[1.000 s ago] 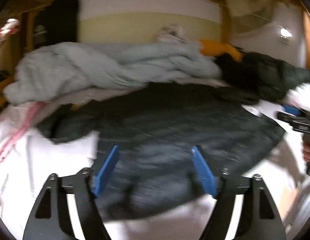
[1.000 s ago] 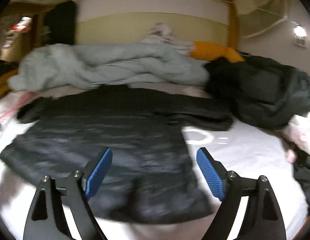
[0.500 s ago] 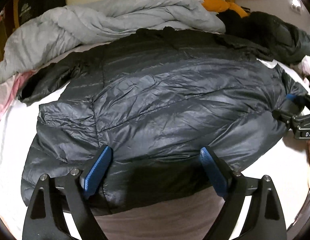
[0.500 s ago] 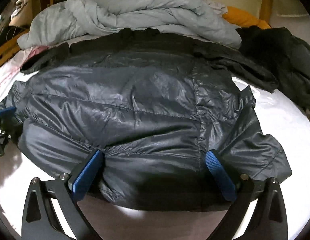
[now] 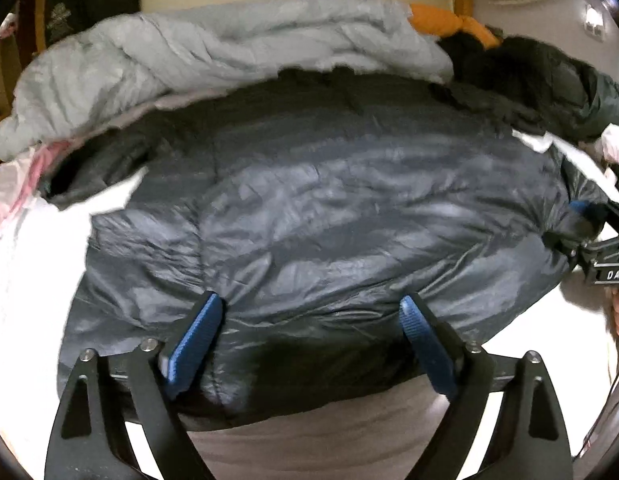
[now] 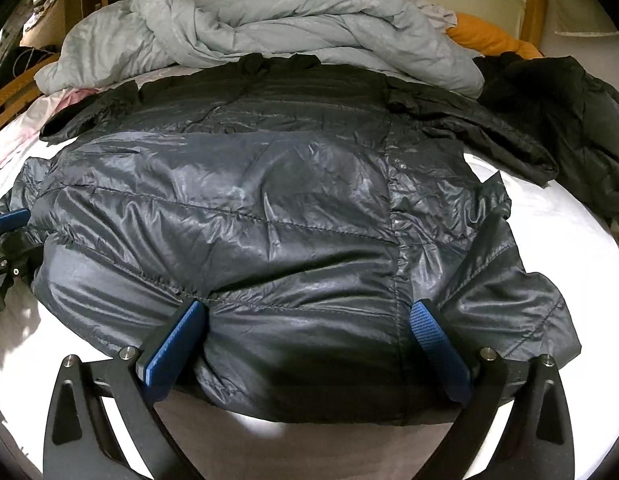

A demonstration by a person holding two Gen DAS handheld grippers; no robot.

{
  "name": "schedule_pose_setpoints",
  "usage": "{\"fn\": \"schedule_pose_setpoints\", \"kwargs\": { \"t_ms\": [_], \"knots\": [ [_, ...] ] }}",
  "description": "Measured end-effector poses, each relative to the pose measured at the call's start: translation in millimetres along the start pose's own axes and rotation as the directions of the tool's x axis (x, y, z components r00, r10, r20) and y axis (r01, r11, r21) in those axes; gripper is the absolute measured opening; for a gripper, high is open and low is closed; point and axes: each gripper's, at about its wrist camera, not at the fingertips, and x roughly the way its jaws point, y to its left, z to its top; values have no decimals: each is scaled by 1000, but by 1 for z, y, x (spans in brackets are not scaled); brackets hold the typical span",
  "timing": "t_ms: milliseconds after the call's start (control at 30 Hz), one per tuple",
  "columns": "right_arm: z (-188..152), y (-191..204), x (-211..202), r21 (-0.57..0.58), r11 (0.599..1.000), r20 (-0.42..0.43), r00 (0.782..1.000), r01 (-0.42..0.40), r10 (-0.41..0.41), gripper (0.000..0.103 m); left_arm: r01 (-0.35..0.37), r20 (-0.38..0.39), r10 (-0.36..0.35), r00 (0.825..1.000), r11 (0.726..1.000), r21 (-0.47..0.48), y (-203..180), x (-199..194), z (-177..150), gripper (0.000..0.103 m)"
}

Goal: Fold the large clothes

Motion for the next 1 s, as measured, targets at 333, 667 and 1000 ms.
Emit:
{"fn": "schedule_pose_setpoints", "kwargs": {
  "t_ms": [333,667,1000],
  "knots": [
    [-5,-2,-48,-38,998,43,998,-42,44,103,34,98,-51,994,986,165,-9,-57,8,88],
    [-27,20,-42,-242,969,-8,999,44,-48,103,-26,-64,52,997,937,348,-27,-21,-25,88],
    [-26,8,-24,-292,888,113,935,355,-336,101,-189,33,190,981,920,342,-9,-2,-28,76]
  ]
}}
